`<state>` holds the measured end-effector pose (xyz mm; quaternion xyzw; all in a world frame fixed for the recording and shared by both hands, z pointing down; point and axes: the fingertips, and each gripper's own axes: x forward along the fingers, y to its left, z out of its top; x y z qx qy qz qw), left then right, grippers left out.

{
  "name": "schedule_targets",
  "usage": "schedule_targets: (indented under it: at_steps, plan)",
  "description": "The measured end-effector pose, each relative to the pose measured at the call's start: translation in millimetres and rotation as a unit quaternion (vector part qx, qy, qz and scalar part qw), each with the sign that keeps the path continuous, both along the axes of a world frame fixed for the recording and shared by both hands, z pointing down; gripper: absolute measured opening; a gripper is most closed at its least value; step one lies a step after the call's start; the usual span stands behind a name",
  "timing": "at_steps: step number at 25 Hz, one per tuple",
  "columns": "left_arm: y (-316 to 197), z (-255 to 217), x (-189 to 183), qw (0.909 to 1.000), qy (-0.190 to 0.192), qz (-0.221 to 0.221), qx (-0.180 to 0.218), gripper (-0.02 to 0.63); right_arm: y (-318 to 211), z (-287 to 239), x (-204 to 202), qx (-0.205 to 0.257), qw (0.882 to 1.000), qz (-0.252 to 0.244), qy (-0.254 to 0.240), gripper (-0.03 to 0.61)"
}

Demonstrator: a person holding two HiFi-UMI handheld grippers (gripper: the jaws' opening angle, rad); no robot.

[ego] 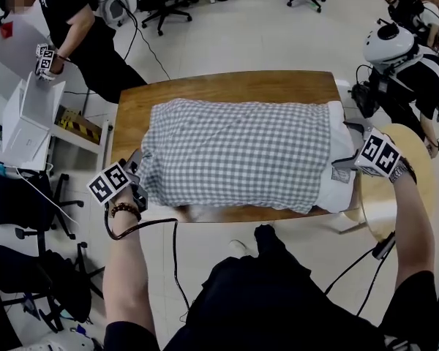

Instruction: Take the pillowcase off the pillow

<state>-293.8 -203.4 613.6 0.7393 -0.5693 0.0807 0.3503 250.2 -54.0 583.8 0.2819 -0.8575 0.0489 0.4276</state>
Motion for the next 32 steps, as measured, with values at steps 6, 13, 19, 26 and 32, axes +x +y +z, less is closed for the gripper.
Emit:
schedule_targets:
  at_steps: [6, 13, 19, 26, 32]
  plan:
    - [-52.7, 29.2, 26.1, 0.9948, -0.054, 0.072, -0.049, 0.374, -23.3, 23.7, 4.0, -0.051, 0.999, -0.013, -0.012, 0.545]
    - [-100.9, 49.6, 14.3, 0.9855, -0.051, 0.112, -0.116, 0.403, -61.4, 16.0, -32.8, -0.062, 0.998, -0.021, -0.005, 0.565]
    - [-131.3, 75.4, 5.6, 0.9803, -0.054, 0.098, -0.163, 0.403, -81.6, 24.4, -45.6, -0.080, 0.996, -0.025, 0.007, 0.565]
    - [-138.3, 118.6, 5.8, 0.9722, -0.064, 0.095, -0.204, 0.397, -92.9, 51.9, -43.0, -0.077, 0.997, -0.027, 0.006, 0.552]
    - [-132.7, 142.5, 0.0, 0.9634, -0.078, 0.112, -0.230, 0.306, -91.9, 63.6, -50.9, -0.078, 0.997, -0.026, 0.001, 0.524]
